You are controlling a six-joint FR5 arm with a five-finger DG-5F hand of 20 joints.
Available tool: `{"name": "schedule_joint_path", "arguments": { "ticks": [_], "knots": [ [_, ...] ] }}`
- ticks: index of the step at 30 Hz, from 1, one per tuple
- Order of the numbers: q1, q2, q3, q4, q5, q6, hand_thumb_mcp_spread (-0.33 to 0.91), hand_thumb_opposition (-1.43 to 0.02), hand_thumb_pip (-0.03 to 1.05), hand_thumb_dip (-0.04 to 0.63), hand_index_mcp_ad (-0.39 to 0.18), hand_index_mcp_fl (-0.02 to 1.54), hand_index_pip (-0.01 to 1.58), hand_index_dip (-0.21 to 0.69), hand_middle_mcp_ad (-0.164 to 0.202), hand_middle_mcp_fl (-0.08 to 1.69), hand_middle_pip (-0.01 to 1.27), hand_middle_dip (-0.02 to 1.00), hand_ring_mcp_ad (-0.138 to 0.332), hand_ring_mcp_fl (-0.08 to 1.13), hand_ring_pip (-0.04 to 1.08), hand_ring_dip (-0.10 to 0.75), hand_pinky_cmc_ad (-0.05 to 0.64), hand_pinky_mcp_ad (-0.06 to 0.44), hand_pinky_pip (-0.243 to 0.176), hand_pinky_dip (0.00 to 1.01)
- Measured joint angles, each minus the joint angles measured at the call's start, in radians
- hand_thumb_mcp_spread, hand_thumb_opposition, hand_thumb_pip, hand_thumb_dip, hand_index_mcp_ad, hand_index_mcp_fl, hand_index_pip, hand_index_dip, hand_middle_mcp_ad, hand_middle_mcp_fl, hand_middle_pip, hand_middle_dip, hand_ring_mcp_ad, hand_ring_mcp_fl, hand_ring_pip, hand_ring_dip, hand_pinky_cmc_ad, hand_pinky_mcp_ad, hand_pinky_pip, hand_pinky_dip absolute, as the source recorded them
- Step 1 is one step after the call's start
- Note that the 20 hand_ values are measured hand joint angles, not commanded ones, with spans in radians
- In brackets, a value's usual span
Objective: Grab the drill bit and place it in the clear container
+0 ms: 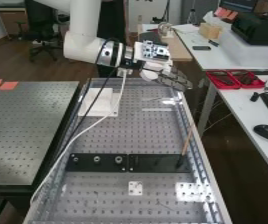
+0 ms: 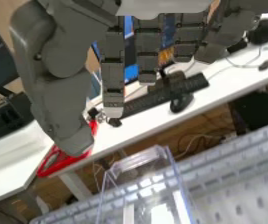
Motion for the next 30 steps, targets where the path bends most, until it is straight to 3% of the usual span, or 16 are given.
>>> {"name": "schedule_joint_path", "arguments": {
  "ticks": [3, 10, 14, 18, 20, 23, 30],
  "knots": [
    [-0.006, 0.054, -0.03, 0.022, 0.008, -0.037, 0.49, -0.84, 0.45, 0.304, -0.059, 0.49, 0.23, 0.515, 0.084, 0.19, 0.13, 0.25, 0.182, 0.01, 0.08, 0.065, 0.243, 0.136, -0.061, 0.15],
    [-0.027, 0.186, -0.124, 0.086, 0.038, -0.13, 0.43, -0.82, 0.38, 0.304, -0.059, 0.56, 0.09, 0.602, 0.084, 0.19, 0.13, 0.25, 0.182, 0.01, 0.08, 0.065, 0.243, 0.136, -0.061, 0.16],
    [-0.034, 0.249, -0.176, 0.132, 0.044, -0.216, 0.38, -0.78, 0.34, 0.239, -0.063, 0.52, 0.06, 0.618, 0.08, 0.19, 0.13, 0.25, 0.178, 0.01, 0.08, 0.065, 0.246, 0.136, -0.061, 0.16],
    [-0.036, 0.277, -0.202, 0.157, 0.088, -0.293, 0.34, -0.78, 0.27, 0.18, -0.056, 0.28, 0.04, 0.524, 0.086, 0.2, 0.13, 0.25, 0.18, 0.03, 0.09, 0.065, 0.246, 0.136, -0.061, 0.2],
    [-0.037, 0.304, -0.227, 0.18, 0.092, -0.35, 0.32, -0.77, 0.27, 0.127, -0.056, 0.27, 0.05, 0.429, 0.086, 0.16, 0.13, 0.26, 0.188, 0.04, 0.09, 0.065, 0.264, 0.154, -0.063, 0.23],
    [-0.043, 0.345, -0.259, 0.207, 0.092, -0.396, 0.29, -0.78, 0.27, 0.094, -0.059, 0.13, 0.05, 0.363, 0.087, 0.14, 0.14, 0.25, 0.216, 0.03, 0.1, 0.065, 0.262, 0.164, -0.063, 0.24],
    [-0.058, 0.377, -0.277, 0.214, 0.091, -0.386, 0.25, -0.82, 0.27, 0.068, -0.056, 0.09, 0.08, 0.218, 0.087, 0.07, 0.15, 0.19, 0.246, 0.03, 0.11, 0.065, 0.333, 0.202, -0.063, 0.24]
  ]
}}
